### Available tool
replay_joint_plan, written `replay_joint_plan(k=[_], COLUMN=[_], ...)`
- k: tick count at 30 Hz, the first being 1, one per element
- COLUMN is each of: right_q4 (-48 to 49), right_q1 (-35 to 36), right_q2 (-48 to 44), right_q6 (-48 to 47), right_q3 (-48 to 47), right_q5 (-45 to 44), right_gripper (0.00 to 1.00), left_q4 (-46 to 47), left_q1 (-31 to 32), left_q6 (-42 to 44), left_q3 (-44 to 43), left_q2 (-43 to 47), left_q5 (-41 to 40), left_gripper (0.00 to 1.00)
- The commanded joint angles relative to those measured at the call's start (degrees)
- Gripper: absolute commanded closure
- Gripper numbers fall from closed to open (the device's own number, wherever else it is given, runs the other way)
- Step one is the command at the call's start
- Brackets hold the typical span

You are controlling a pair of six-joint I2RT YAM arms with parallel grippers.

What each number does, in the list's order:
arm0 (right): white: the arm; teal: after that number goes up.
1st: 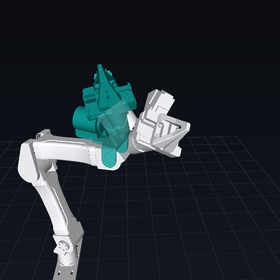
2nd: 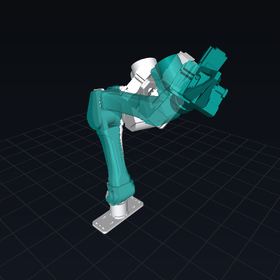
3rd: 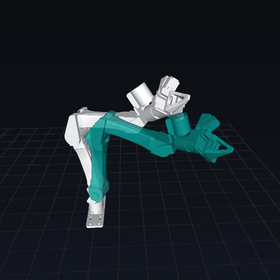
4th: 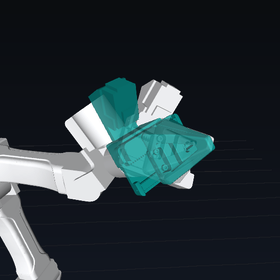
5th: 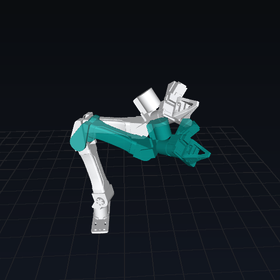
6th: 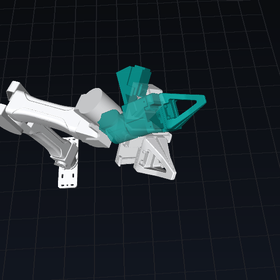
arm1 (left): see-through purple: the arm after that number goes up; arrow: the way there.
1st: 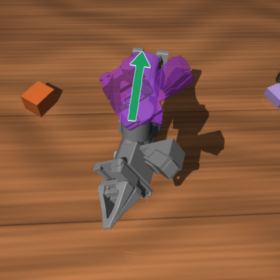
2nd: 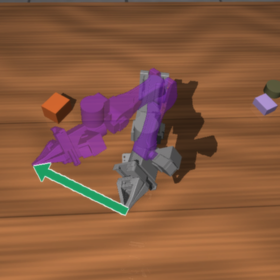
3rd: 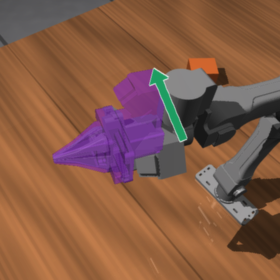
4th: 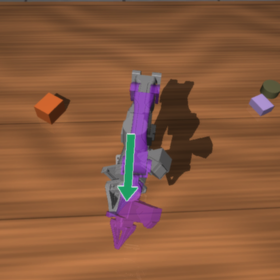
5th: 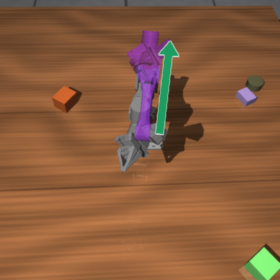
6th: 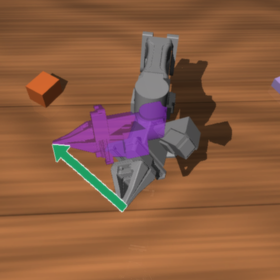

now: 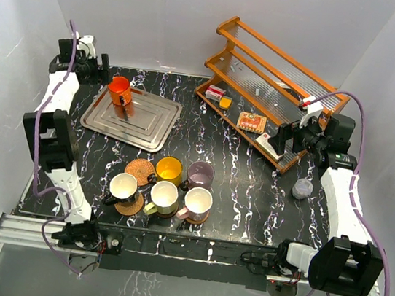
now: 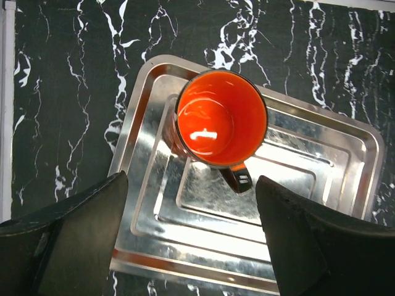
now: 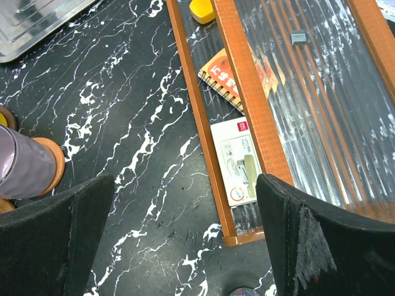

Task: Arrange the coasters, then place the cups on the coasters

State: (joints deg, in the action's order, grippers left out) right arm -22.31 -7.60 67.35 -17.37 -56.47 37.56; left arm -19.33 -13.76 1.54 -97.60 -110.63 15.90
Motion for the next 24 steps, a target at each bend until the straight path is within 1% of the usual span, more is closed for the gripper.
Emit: replay_joint_plan(k=[1,3,9,12,17,24], right_q4=[1.6,1.7,2.0,2.0,2.2,2.3], right_q1=[0.2,0.2,0.2,0.2,0.1,0.1], right_q2=[0.0,0.0,0.2,0.4,0.6,0.6], right_q6=[-1.1,-1.3,-1.4,-1.5,-1.7,-1.8], right_q3=[-0.2,-0.1,0.2,0.4,0.5,0.6], right_q5=[0.6,0.4,0.0,-0.2,-0.5,-0.4], right_gripper=[0.02,0.02,0.02,0.02,0.02,0.02], left_q4=[1.0,0.9,-1.2,-2.9,-4.7,-7.7], left_q1=[-0.3,-0.3,-0.3,0.1,1.6,3.4], left_q6=[0.1,-0.1,-1.8,-2.0,-0.1,3.5], left_q3=[-5.6,-7.8,-16.1,-19.7,-21.8,-23.9], left_q2=[-4.8,-7.8,-16.9,-20.0,-22.7,-24.1], left_q5=[0.5,0.5,2.6,3.1,1.4,-2.5], left_gripper=[0.19,0.22,0.39,0.45,0.53,0.71])
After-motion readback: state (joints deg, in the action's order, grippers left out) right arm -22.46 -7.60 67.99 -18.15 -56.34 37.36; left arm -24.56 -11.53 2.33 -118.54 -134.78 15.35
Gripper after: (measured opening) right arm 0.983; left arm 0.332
